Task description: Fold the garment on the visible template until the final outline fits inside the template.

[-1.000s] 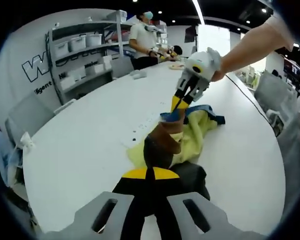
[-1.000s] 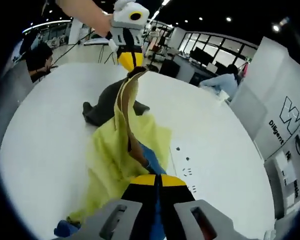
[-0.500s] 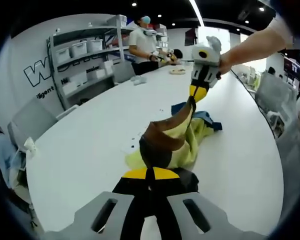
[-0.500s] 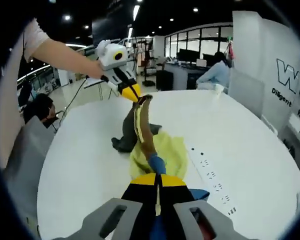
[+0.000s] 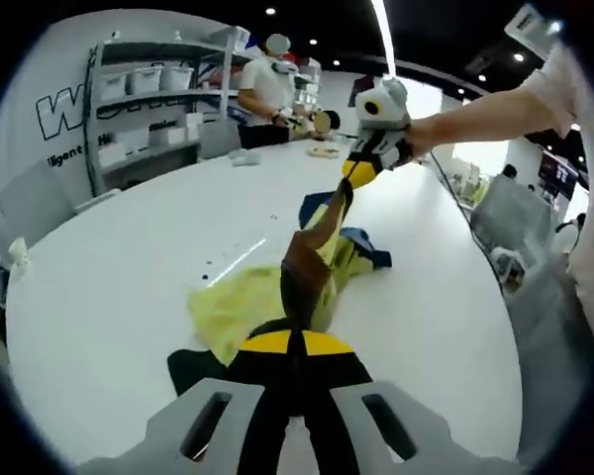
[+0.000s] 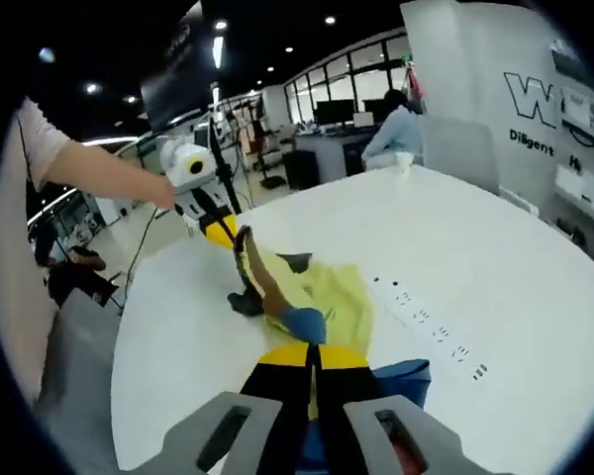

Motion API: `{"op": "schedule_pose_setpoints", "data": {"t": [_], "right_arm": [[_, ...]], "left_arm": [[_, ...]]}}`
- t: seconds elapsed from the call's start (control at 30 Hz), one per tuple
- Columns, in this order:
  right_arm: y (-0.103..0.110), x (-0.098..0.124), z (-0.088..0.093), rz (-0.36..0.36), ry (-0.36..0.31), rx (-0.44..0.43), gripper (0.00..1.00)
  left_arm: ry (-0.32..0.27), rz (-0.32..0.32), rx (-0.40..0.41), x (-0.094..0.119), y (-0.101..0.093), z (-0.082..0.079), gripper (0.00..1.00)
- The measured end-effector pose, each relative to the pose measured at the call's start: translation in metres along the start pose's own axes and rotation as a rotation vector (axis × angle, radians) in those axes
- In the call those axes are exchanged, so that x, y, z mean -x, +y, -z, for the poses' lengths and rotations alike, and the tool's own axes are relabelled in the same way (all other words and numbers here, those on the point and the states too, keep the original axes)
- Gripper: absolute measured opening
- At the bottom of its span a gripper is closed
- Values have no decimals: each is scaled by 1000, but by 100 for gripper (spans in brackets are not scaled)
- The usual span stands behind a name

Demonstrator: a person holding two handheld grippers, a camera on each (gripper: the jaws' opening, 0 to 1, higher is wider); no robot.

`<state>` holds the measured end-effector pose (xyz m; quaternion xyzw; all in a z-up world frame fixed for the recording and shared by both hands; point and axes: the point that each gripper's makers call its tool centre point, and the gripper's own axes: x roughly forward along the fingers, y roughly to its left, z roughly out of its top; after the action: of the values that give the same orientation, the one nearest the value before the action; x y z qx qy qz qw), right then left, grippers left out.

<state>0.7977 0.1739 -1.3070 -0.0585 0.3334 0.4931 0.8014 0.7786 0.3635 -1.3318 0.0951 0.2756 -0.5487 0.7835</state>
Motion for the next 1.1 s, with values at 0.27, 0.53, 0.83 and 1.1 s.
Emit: {"op": "schedule_pose_setpoints", "data": {"t": [0.27,0.53,0.83,1.1], "right_arm": [[0,-8,10,13,22,32,0],[-8,-9,3,26,24,33,0],[-27,-15,-10,101,7,-23,0],[-40,-26,-10,130,20,-153,0]], "left_arm": [[38,-11,8,-12,3,13,1],[67,-41,-31,-25,8,22,4],[34,-203,34,-23,34,22,1],[-56,-263,147,-22,59,-3,0]]}}
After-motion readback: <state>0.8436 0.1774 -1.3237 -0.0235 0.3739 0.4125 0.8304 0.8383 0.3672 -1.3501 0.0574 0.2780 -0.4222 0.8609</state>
